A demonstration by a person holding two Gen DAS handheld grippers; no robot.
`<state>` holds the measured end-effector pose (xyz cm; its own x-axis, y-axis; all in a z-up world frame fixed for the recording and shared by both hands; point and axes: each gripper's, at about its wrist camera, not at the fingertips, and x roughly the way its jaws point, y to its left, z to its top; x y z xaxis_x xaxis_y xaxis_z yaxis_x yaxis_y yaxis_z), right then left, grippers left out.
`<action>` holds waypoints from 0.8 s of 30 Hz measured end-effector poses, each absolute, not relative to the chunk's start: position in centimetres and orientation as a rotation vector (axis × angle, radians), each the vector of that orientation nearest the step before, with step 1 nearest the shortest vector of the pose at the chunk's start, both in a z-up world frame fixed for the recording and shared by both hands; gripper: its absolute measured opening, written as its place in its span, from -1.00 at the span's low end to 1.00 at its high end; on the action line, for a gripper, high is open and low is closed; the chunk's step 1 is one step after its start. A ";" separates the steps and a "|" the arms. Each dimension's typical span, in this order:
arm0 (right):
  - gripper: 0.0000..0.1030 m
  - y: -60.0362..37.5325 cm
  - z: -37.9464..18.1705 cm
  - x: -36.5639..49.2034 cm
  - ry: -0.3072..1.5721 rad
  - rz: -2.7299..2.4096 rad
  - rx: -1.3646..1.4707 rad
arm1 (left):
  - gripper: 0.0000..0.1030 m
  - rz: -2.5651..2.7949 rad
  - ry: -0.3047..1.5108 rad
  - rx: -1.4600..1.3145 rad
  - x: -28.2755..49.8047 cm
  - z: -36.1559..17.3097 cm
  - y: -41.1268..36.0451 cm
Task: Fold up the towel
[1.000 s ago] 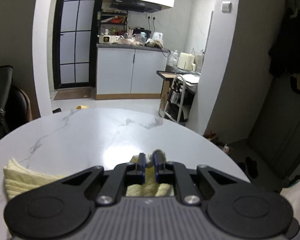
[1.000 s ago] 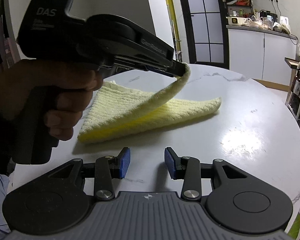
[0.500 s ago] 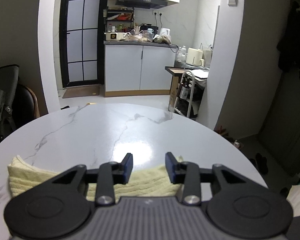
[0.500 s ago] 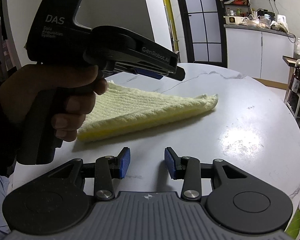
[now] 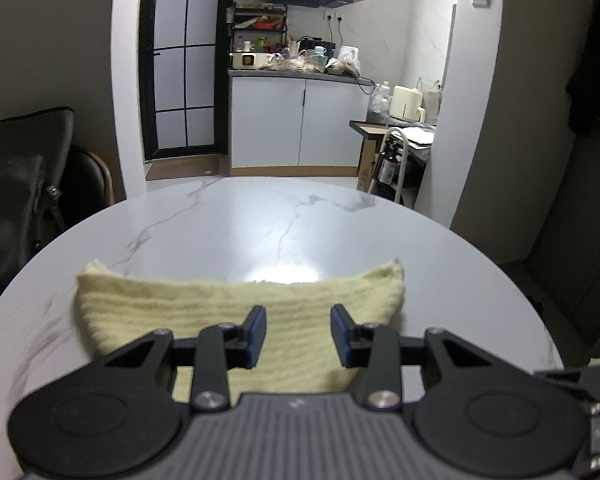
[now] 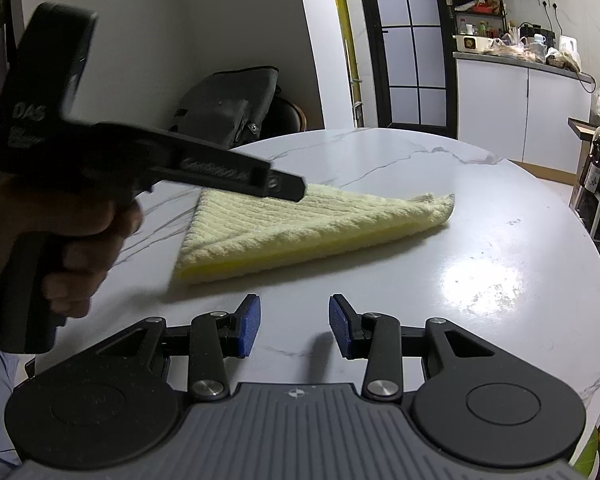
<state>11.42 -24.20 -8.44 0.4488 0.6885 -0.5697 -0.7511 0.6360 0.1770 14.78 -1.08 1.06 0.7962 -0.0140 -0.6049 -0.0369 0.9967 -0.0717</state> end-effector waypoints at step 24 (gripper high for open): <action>0.06 -23.3 -7.9 7.6 0.659 0.776 -0.152 | 0.28 0.040 0.641 -0.162 6.2 -0.1 1.7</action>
